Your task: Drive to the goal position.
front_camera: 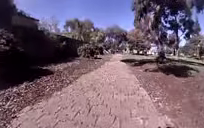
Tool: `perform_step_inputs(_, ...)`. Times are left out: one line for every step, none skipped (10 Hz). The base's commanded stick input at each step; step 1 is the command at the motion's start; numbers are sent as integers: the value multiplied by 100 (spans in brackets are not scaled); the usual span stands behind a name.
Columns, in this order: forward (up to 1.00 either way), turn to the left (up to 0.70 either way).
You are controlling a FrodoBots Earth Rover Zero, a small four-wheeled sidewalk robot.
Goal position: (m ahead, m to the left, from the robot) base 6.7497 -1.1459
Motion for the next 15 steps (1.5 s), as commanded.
perform_step_inputs(70, 0)
perform_step_inputs(70, 0)
perform_step_inputs(70, 0)
perform_step_inputs(70, 0)
perform_step_inputs(70, 0)
perform_step_inputs(70, 0)
perform_step_inputs(70, 0)
perform_step_inputs(70, 0)
perform_step_inputs(70, 0)
perform_step_inputs(70, 0)
perform_step_inputs(70, 0)
perform_step_inputs(70, -2)
perform_step_inputs(70, -7)
perform_step_inputs(70, -11)
perform_step_inputs(70, -16)
